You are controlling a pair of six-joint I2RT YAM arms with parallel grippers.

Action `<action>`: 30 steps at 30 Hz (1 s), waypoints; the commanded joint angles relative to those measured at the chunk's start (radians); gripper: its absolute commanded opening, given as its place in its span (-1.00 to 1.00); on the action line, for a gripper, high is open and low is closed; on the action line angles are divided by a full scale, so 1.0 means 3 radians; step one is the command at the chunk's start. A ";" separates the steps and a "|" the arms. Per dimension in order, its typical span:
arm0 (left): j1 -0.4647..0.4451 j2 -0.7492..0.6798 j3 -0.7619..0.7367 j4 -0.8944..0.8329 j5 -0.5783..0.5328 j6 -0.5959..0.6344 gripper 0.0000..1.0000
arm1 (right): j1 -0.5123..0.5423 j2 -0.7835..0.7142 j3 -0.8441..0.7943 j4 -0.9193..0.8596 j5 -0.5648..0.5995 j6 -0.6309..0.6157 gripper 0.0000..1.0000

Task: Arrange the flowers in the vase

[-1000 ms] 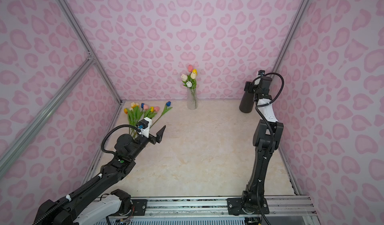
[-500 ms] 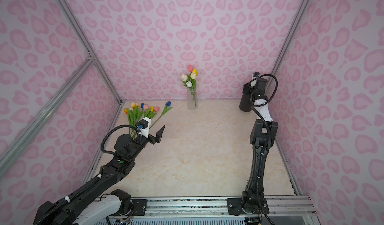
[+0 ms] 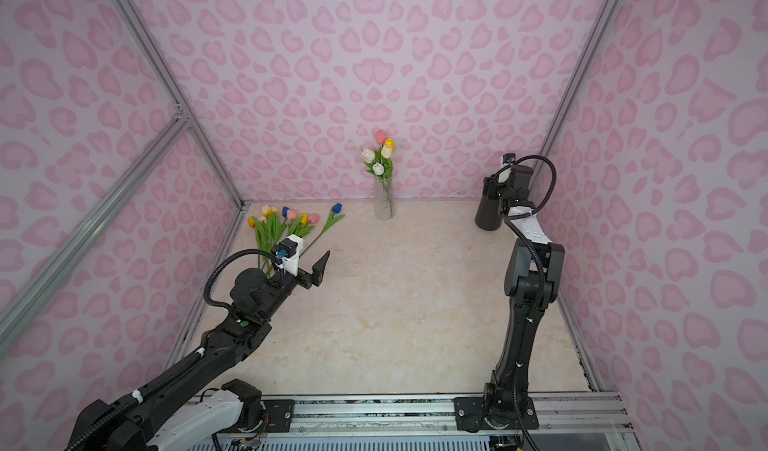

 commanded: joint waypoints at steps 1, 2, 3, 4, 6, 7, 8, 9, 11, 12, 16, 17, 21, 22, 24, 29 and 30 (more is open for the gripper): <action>0.0021 0.0052 0.0054 0.0130 -0.0211 -0.0050 0.80 | 0.0070 -0.0333 -0.0474 0.0726 -0.0085 0.0164 -0.21; 0.0039 0.0069 0.0062 0.0141 -0.0217 -0.0052 0.80 | 0.0104 -0.0446 -0.0645 0.0807 -0.0084 0.0185 -0.21; 0.0054 0.0089 0.0084 0.0143 -0.0228 -0.0052 0.80 | 0.0149 -0.0573 -0.0839 0.0899 -0.0081 0.0191 -0.22; 0.0068 0.0110 0.0103 0.0143 -0.0249 -0.0054 0.80 | 0.0204 -0.0692 -0.1018 0.0972 -0.0076 0.0196 -0.23; 0.0083 0.0134 0.0144 0.0146 -0.0272 -0.0044 0.80 | 0.0330 -0.0917 -0.1374 0.1052 -0.0054 0.0150 -0.25; 0.0089 0.0144 0.0154 0.0163 -0.0272 -0.0026 0.80 | 0.0405 -0.1029 -0.1549 0.1111 -0.0046 0.0109 -0.25; 0.0093 0.0157 0.0161 0.0169 -0.0284 -0.0010 0.80 | 0.0471 -0.1140 -0.1665 0.1153 -0.0021 0.0094 -0.26; 0.0100 0.0177 0.0180 0.0173 -0.0303 0.0000 0.80 | 0.0557 -0.1248 -0.1810 0.1176 -0.0009 0.0085 -0.26; 0.0123 0.0233 0.0218 0.0173 -0.0308 0.0025 0.80 | 0.0727 -0.1449 -0.2025 0.1171 0.0035 0.0033 -0.25; 0.0136 0.0262 0.0234 0.0183 -0.0323 0.0022 0.80 | 0.0824 -0.1552 -0.2140 0.1172 0.0073 0.0023 -0.25; 0.0223 0.0403 0.0324 0.0141 -0.0367 -0.0067 0.80 | 0.1242 -0.1925 -0.2573 0.1281 0.0189 0.0045 -0.26; 0.0254 0.0437 0.0345 0.0123 -0.0363 -0.0100 0.80 | 0.1349 -0.1984 -0.2661 0.1344 0.0219 0.0063 -0.26; 0.0416 0.0564 0.0405 0.0066 -0.0291 -0.0207 0.80 | 0.1827 -0.2137 -0.2905 0.1687 0.0140 0.0247 -0.25; 0.0460 0.0612 0.0445 0.0021 -0.0279 -0.0231 0.80 | 0.1944 -0.2143 -0.2922 0.1742 0.0153 0.0273 -0.24; 0.0540 0.0738 0.0558 -0.0101 -0.0295 -0.0261 0.79 | 0.2213 -0.2125 -0.2933 0.1845 0.0176 0.0347 -0.24; 0.0733 0.1055 0.0900 -0.0520 -0.0171 -0.0272 0.73 | 0.2730 -0.1997 -0.2841 0.1904 0.0302 0.0279 -0.24; 0.0763 0.1131 0.0973 -0.0607 -0.0219 -0.0281 0.72 | 0.2780 -0.1961 -0.2820 0.1908 0.0268 0.0238 -0.24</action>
